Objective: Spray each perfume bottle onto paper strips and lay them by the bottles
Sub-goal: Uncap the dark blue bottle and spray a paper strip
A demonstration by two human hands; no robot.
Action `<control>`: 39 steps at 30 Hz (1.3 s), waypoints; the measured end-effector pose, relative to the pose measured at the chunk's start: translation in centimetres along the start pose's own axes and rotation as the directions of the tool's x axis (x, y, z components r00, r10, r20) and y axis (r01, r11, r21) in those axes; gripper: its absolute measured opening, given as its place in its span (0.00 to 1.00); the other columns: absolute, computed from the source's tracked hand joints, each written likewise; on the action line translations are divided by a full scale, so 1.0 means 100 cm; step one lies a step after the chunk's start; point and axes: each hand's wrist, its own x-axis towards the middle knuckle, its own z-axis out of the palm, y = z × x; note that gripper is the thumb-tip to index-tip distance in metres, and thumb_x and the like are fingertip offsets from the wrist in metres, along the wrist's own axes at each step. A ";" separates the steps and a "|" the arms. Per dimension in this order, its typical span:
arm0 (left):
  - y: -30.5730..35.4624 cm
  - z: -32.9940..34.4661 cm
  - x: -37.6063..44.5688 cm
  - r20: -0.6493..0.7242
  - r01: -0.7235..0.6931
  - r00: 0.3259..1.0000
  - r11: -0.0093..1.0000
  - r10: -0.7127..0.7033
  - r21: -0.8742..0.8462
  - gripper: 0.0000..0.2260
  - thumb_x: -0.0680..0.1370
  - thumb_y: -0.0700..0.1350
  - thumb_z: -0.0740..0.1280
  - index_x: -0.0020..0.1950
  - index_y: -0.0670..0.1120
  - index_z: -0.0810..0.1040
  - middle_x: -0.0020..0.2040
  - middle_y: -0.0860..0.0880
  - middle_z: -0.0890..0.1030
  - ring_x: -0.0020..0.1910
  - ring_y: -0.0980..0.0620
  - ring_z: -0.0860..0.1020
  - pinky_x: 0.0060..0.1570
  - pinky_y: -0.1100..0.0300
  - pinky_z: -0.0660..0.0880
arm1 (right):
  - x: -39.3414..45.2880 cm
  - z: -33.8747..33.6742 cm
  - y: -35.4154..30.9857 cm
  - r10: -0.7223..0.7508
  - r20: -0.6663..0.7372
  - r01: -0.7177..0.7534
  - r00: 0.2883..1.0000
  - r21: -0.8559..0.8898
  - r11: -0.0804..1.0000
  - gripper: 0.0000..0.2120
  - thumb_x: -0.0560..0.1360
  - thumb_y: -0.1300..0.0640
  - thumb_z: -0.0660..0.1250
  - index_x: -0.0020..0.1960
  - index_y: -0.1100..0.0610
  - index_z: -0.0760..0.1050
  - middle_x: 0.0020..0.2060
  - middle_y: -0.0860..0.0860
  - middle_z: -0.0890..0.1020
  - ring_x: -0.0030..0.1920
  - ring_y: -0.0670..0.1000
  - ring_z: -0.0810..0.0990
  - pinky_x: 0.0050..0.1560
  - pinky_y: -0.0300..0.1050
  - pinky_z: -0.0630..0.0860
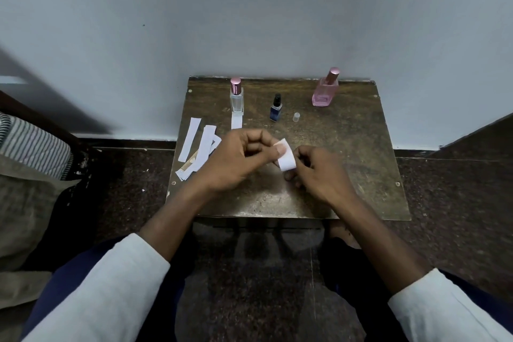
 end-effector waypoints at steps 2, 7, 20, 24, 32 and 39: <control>0.011 0.000 -0.002 0.100 0.014 0.995 0.951 0.018 -0.309 0.08 0.83 0.45 0.73 0.43 0.48 0.82 0.33 0.51 0.78 0.29 0.57 0.71 0.33 0.68 0.68 | -0.002 -0.001 -0.002 -0.001 0.010 0.001 1.000 0.002 1.000 0.12 0.83 0.54 0.66 0.42 0.50 0.81 0.31 0.39 0.86 0.30 0.40 0.83 0.41 0.41 0.77; -0.009 -0.007 0.004 -0.055 0.040 0.998 0.772 -0.006 0.635 0.07 0.81 0.54 0.74 0.45 0.56 0.81 0.38 0.60 0.85 0.33 0.63 0.77 0.37 0.61 0.72 | 0.000 0.000 0.002 -0.012 0.006 0.012 1.000 0.010 1.000 0.11 0.84 0.52 0.67 0.44 0.49 0.82 0.34 0.43 0.87 0.31 0.42 0.84 0.44 0.47 0.82; 0.015 -0.003 -0.001 -0.009 -0.060 0.998 0.922 0.061 -0.384 0.04 0.78 0.42 0.76 0.48 0.49 0.81 0.34 0.57 0.83 0.29 0.64 0.76 0.29 0.70 0.70 | -0.002 0.000 0.000 -0.015 0.015 0.014 1.000 0.047 0.999 0.13 0.86 0.52 0.65 0.45 0.50 0.83 0.34 0.43 0.87 0.31 0.40 0.84 0.40 0.36 0.75; -0.011 -0.006 0.004 -0.202 0.069 0.974 0.717 0.101 0.694 0.06 0.81 0.57 0.74 0.47 0.57 0.82 0.39 0.63 0.85 0.37 0.65 0.80 0.36 0.61 0.74 | 0.000 0.000 0.000 -0.005 -0.004 0.005 1.000 0.001 1.000 0.12 0.85 0.51 0.65 0.45 0.50 0.83 0.31 0.42 0.86 0.30 0.39 0.83 0.40 0.38 0.74; -0.023 -0.010 0.005 -0.143 0.039 0.986 0.724 0.084 0.689 0.08 0.79 0.61 0.74 0.48 0.57 0.84 0.39 0.61 0.84 0.35 0.62 0.80 0.36 0.58 0.77 | 0.000 0.000 0.001 -0.005 0.003 0.005 1.000 0.063 0.998 0.15 0.86 0.46 0.64 0.45 0.50 0.82 0.34 0.44 0.87 0.30 0.43 0.84 0.42 0.45 0.80; -0.015 -0.005 0.006 -0.161 -0.069 0.977 0.917 0.143 0.394 0.04 0.80 0.51 0.77 0.48 0.51 0.87 0.37 0.59 0.84 0.30 0.62 0.74 0.33 0.70 0.69 | -0.004 -0.008 -0.012 -0.016 0.128 -0.034 0.992 0.379 0.925 0.21 0.86 0.43 0.61 0.53 0.58 0.84 0.41 0.53 0.89 0.34 0.51 0.84 0.30 0.37 0.73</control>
